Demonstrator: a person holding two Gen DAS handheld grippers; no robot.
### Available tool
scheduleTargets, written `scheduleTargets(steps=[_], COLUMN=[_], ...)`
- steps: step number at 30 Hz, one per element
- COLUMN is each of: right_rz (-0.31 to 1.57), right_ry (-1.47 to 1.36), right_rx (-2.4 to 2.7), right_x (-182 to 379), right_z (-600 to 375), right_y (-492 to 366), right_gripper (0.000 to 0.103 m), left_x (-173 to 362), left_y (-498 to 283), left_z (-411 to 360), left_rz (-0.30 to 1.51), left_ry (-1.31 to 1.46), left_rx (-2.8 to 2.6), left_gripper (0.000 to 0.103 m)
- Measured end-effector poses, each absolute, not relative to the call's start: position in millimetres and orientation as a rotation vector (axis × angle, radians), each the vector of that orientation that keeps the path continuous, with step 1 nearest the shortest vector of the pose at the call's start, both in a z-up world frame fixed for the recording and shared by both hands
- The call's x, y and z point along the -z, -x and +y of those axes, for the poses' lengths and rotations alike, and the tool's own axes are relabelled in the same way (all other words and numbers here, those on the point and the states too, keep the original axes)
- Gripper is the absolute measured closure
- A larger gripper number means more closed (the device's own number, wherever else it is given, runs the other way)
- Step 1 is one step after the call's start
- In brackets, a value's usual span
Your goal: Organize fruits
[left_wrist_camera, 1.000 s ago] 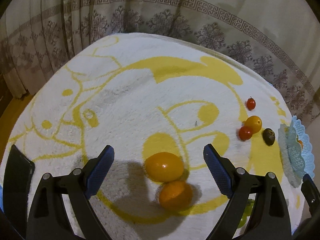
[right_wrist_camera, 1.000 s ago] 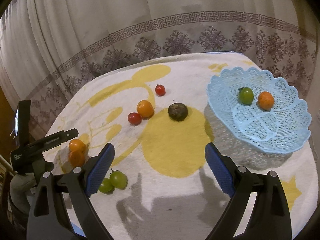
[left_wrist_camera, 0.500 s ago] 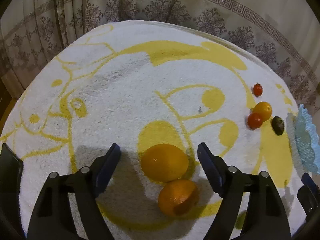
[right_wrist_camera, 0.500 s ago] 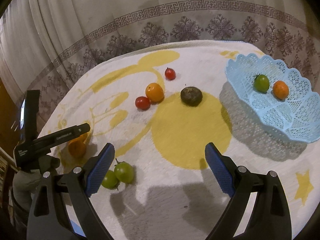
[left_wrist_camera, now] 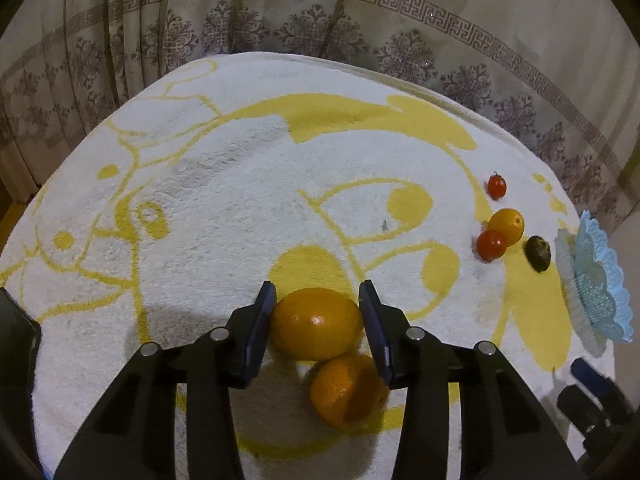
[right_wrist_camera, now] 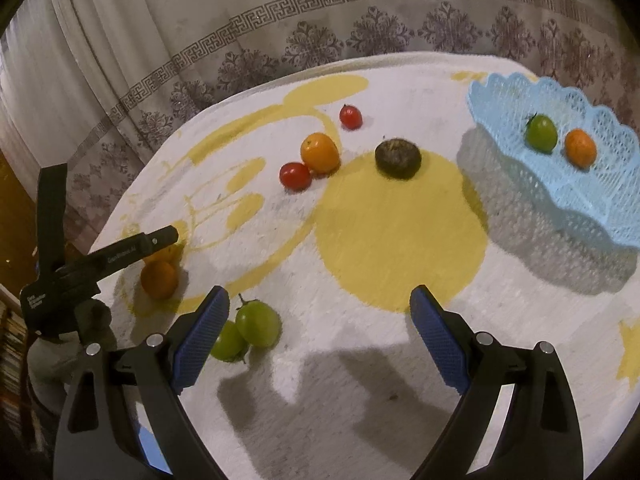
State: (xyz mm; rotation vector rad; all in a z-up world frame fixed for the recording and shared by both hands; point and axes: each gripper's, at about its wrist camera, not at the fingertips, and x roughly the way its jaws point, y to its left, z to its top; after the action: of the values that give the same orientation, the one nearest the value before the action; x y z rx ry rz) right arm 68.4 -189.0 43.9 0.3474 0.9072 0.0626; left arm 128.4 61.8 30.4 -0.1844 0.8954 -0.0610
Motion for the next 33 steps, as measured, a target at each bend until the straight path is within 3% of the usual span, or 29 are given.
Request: scheduleTargets(steps=[7,14,23,33], right_rz=[0.912,0.942,0.964,0.94], right_ry=[-0.301,-0.233,-0.274,-0.223], right_rx=[-0.162,-0.222,-0.201,-0.198], right_x=[-41.7,-39.2,-36.4,-36.1], right_z=[-162.3,-132.0,-124.9,-107.8], right_y=[-61.2,-59.7,-58.0,-67.0], right_gripper=[0.01,0.028,0.044,0.044], left_x=[-38.5,-39.0,-35.8,-36.2], left_y=[-126.5,-125.7,-124.9,-122.8], left_z=[74.1,82.8,86.2,86.7], left_rz=[0.854,0.847,0.852,0.85], left_ry=[0.217,0.243,0.252,0.267], left_rx=[0.036,0.034,0.043,0.045], left_gripper=[0.06,0.059,0.059,0.059])
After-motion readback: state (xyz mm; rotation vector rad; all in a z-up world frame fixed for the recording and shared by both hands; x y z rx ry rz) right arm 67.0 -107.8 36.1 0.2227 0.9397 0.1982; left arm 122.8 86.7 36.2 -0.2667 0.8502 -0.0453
